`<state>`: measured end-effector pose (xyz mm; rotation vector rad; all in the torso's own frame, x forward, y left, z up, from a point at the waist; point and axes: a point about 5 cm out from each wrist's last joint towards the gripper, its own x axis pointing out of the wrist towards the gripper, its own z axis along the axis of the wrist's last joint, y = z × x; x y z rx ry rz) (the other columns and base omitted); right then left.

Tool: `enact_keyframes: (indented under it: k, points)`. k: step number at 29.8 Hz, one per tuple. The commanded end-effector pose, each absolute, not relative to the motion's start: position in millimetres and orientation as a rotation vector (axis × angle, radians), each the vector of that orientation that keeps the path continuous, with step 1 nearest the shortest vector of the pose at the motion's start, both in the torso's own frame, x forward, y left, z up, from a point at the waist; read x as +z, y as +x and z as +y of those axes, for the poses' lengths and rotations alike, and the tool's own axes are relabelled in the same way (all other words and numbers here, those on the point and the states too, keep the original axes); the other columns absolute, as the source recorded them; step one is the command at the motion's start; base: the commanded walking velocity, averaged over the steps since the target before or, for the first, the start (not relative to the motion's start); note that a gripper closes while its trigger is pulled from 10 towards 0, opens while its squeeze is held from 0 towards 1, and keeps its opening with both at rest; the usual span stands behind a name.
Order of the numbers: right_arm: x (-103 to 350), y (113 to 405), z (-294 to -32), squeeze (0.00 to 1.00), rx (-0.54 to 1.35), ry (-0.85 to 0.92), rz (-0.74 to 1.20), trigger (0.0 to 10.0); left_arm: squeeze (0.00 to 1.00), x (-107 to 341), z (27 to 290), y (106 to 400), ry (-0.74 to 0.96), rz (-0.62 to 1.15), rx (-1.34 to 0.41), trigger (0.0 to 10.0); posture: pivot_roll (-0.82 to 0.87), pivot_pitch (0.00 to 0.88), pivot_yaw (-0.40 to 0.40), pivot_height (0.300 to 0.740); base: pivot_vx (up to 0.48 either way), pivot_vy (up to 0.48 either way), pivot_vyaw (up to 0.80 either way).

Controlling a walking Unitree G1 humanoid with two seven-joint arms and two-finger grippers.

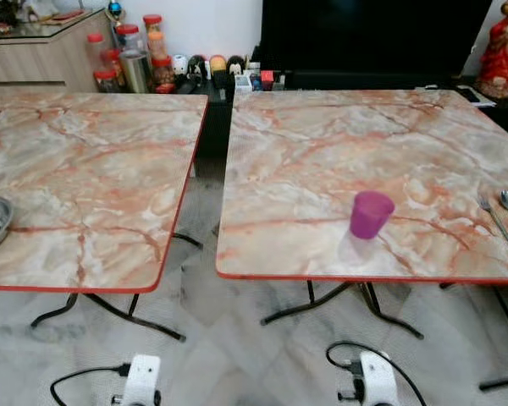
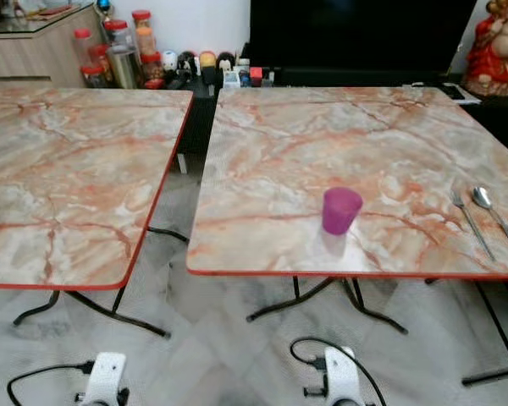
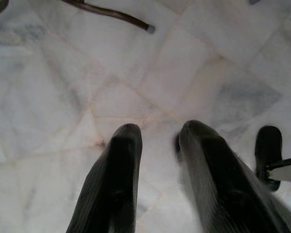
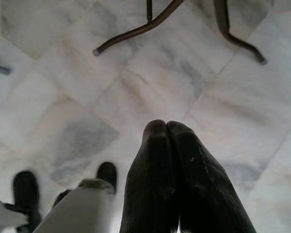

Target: Setting the table

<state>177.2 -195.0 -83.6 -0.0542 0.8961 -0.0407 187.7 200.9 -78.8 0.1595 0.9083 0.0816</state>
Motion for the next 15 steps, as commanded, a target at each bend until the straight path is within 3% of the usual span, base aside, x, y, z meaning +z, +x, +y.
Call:
enact_keyframes:
  k: [1, 15]
  points:
    - [-83.6, 179.1, -189.4, 0.00, -0.032, -0.041, 0.894, 10.0, 0.00, -80.4, 207.8, 183.0, 0.164, 0.934, 0.106, 10.0, -0.01, 0.015, -0.028, 0.740, 0.000, -0.386, 0.00]
    - [-83.8, 178.1, -189.8, 0.00, -0.021, -0.055, 0.893, 10.0, 0.00, -82.8, 203.3, 179.8, 0.159, 0.946, 0.096, 10.0, -0.02, 0.036, -0.036, 0.740, 0.000, -0.387, 0.00]
